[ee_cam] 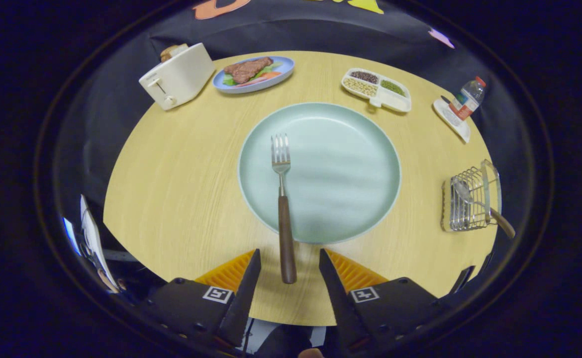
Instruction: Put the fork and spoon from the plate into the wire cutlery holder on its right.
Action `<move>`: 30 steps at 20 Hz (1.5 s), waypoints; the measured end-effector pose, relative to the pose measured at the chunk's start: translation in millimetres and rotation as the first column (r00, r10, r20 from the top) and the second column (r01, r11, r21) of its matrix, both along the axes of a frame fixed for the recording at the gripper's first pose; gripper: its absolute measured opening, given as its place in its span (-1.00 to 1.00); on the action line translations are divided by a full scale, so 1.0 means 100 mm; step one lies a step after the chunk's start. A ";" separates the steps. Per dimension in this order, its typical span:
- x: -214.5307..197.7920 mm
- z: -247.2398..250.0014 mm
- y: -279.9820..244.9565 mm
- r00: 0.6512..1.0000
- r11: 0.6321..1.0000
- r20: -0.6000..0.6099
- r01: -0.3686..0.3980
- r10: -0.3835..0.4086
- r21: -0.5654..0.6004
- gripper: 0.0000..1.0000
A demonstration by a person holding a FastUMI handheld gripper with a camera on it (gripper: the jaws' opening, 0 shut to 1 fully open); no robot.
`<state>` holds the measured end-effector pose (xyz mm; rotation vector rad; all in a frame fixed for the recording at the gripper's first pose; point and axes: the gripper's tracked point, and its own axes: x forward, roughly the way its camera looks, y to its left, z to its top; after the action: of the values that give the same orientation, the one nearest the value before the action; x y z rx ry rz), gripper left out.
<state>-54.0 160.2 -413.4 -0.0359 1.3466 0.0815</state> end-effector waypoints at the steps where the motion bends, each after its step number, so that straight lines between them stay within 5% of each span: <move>1: 0.00 -0.03 -0.02 1.000 1.000 -0.004 -0.005 0.005 -0.007 0.20; 4: 0.00 -0.09 -0.05 1.000 1.000 -0.024 -0.008 0.008 -0.018 -0.28; 5: -0.01 -0.11 -0.04 0.999 1.000 -0.031 -0.010 0.009 -0.019 -0.76; 7: -0.03 -0.07 0.00 0.999 1.000 -0.043 -0.017 0.017 0.005 -0.92; 11: -0.01 0.11 -0.02 0.998 0.998 0.018 -0.053 0.052 0.021 -0.99; 17: -0.03 0.50 -0.28 0.998 0.997 0.057 -0.006 0.002 0.072 -0.99; 30: -0.29 1.39 -2.39 0.946 0.958 0.153 0.282 -0.287 0.055 -0.99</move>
<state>-83.2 -79.3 -274.0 0.1763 1.1773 -0.1417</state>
